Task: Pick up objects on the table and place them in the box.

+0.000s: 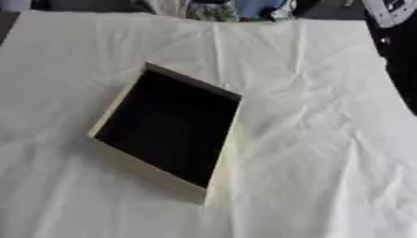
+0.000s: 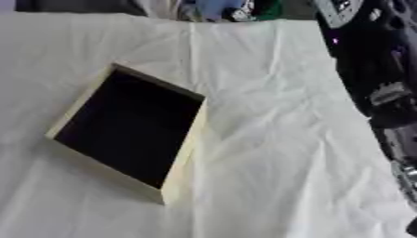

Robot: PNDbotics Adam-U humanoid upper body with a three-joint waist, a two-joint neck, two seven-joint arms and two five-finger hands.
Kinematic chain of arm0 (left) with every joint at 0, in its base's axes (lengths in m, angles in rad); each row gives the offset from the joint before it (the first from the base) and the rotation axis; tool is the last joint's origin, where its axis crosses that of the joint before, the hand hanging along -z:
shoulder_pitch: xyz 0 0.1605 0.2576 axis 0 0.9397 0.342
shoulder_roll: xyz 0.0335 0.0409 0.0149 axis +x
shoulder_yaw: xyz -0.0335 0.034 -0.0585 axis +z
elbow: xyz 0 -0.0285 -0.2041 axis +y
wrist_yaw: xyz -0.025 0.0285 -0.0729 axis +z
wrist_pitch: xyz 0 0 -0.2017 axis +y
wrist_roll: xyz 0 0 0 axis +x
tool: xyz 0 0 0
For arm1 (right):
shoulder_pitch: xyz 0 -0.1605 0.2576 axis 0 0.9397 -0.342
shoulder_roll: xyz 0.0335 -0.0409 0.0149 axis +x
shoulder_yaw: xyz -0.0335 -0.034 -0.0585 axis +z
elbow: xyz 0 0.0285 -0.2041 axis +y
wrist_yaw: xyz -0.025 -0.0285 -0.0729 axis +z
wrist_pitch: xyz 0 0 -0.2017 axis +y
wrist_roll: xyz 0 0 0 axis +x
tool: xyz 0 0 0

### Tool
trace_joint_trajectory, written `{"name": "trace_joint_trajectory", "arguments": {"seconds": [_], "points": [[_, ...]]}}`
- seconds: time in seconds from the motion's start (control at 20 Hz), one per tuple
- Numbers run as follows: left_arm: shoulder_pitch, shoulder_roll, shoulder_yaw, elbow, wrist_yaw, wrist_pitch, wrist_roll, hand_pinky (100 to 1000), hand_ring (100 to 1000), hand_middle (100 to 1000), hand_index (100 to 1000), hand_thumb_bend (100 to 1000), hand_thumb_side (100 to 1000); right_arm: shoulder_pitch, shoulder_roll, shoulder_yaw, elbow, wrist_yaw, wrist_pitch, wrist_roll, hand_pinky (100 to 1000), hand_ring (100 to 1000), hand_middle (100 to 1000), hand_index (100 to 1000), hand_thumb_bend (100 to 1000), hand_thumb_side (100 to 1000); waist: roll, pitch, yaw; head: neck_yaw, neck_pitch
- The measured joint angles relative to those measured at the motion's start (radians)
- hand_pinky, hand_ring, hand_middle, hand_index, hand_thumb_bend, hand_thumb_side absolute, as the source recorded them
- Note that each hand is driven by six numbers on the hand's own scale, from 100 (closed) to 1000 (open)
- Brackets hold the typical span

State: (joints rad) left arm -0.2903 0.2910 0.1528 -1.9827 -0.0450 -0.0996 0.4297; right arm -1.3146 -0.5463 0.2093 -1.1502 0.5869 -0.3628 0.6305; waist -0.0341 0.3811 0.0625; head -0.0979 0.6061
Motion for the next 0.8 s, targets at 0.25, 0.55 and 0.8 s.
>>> {"name": "trace_joint_trajectory", "arguments": {"seconds": [0.25,0.55,0.8], "points": [[0.0,0.0,0.0,0.0,0.0,0.001,0.002,691,504,420,714,277,118,0.0,0.006,0.092,-0.144,-0.11,0.09,0.008,783,748,530,722,143,151,0.0,-0.009,0.002,-0.002,0.008],[0.0,0.0,0.0,0.0,0.0,-0.001,0.007,691,505,421,714,281,117,0.018,0.014,0.176,-0.261,-0.172,0.183,0.008,783,741,529,723,151,146,0.0,-0.016,0.007,-0.008,0.009],[0.0,0.0,0.0,0.0,0.0,-0.003,0.009,691,505,422,714,285,116,0.039,0.027,0.231,-0.321,-0.196,0.234,0.02,784,738,534,729,152,147,0.0,-0.019,0.013,-0.012,0.009]]}}
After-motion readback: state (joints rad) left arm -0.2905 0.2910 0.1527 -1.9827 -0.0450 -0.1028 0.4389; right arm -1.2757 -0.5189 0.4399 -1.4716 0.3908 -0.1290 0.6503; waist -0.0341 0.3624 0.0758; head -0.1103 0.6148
